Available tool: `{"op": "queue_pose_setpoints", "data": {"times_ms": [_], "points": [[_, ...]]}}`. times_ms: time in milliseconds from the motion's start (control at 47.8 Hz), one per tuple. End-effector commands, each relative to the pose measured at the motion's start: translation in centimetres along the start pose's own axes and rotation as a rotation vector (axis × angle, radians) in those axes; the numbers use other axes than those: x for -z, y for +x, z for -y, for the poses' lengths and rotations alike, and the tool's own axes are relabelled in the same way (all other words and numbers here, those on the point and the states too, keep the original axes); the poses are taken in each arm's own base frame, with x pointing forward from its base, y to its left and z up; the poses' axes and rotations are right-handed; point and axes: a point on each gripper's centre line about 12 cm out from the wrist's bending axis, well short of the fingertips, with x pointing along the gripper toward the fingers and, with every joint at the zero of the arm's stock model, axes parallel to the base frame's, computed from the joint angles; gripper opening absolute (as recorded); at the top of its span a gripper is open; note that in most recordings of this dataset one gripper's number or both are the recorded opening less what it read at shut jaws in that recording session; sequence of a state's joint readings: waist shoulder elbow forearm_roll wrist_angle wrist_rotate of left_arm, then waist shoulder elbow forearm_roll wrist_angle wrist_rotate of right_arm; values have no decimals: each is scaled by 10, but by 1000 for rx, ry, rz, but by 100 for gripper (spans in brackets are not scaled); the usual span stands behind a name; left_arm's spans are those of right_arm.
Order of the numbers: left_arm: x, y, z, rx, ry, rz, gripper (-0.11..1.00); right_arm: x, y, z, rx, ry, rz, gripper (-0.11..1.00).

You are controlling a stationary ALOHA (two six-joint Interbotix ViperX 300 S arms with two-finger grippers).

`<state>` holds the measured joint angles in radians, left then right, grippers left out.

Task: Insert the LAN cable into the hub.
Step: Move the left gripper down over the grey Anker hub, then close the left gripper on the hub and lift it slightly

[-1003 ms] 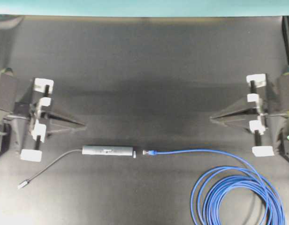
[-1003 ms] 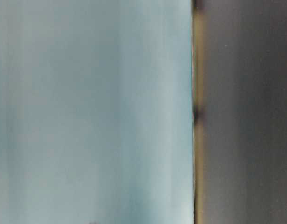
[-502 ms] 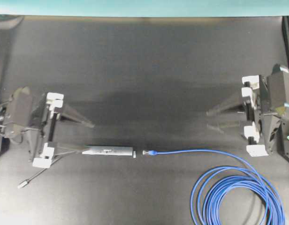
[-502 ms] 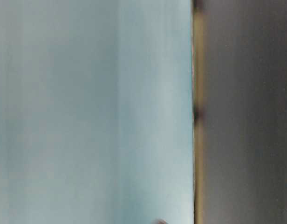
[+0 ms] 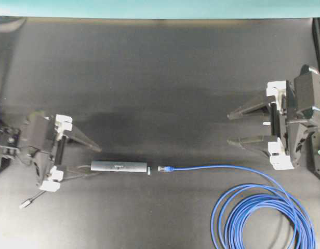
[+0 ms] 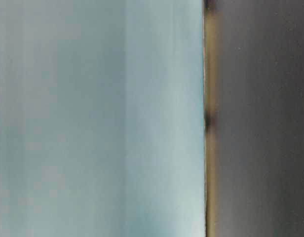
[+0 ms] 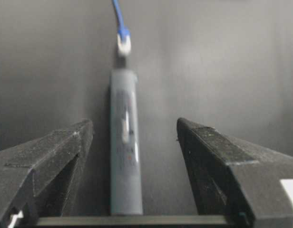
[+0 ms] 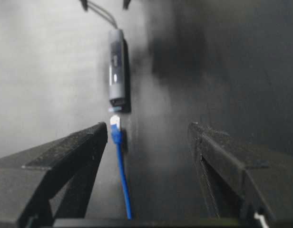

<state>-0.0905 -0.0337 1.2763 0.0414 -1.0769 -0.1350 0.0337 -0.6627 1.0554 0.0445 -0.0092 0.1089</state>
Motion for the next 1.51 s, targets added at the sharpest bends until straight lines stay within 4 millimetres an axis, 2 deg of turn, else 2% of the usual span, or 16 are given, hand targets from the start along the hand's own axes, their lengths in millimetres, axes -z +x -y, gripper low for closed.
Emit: {"op": "queue_pose_setpoints", "data": {"times_ms": [0,188,376,564,878,982,1108,1296,1484], "points": [[7,10,0,5,-21,9,70,-7,2,1,6,11,20,66],[29,29,-5,-4,-44,-23,71,-7,2,2,7,10,20,66],[29,45,-9,-17,-45,-32,70,-7,2,2,8,12,18,67],[43,64,-6,-9,-40,-120,70,-8,2,2,7,10,21,66],[54,62,-7,-18,-42,-179,69,-8,0,2,6,10,29,66],[61,62,-6,-20,-33,-239,60,-9,0,1,6,12,30,66],[63,61,-2,-9,-13,-256,28,-6,1,0,2,11,14,66],[55,61,-2,-8,-2,-246,28,13,16,-7,-19,27,-80,67],[36,59,-1,-12,9,-243,28,35,49,-22,-52,7,-179,68]]}}
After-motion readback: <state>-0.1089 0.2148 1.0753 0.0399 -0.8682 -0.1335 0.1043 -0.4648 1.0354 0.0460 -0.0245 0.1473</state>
